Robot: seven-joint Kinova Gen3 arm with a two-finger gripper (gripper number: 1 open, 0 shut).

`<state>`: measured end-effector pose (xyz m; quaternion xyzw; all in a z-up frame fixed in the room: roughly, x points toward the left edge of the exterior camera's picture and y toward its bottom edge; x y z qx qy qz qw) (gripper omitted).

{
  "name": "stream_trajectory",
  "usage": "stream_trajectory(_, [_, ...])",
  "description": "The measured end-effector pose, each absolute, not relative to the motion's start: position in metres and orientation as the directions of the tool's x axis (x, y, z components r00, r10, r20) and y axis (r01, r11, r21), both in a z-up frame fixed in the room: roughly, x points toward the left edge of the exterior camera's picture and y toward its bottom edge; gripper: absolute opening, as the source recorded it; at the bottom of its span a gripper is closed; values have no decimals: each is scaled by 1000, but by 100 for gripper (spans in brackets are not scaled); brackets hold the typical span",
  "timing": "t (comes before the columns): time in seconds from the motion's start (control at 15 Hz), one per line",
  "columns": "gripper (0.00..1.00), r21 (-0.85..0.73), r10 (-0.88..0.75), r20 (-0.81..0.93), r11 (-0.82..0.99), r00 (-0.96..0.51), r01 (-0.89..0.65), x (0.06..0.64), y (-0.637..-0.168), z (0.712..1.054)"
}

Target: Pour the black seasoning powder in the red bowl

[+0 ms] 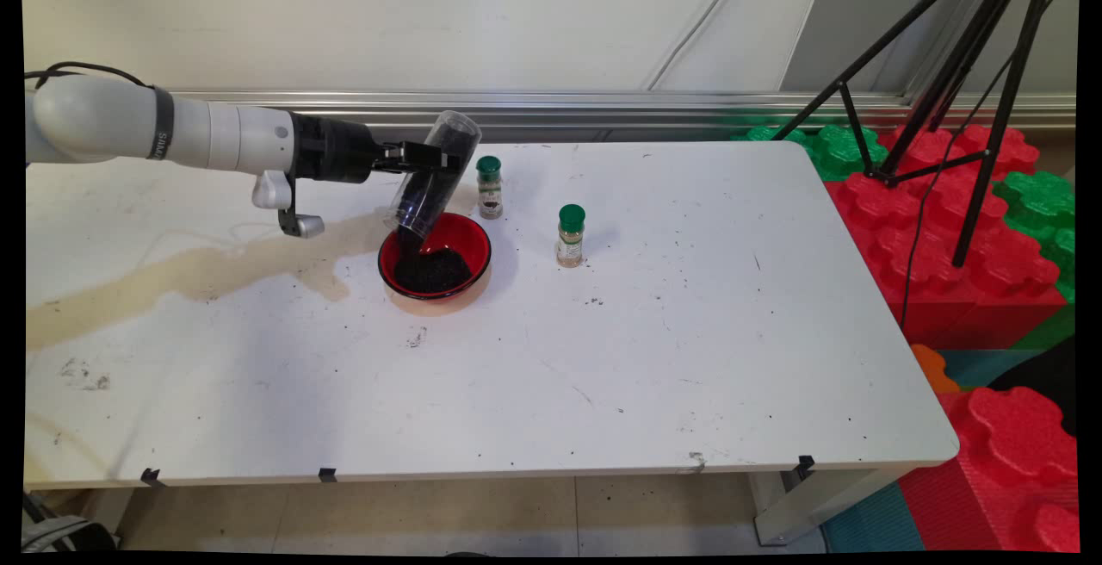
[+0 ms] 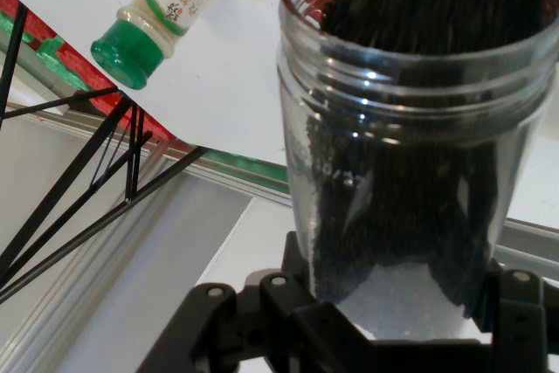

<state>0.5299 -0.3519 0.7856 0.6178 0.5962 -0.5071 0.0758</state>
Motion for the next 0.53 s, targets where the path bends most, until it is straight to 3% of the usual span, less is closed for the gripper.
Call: stream_trajectory(0.53, [0,-518,662,-713,-276,-230,809,526,-352,787])
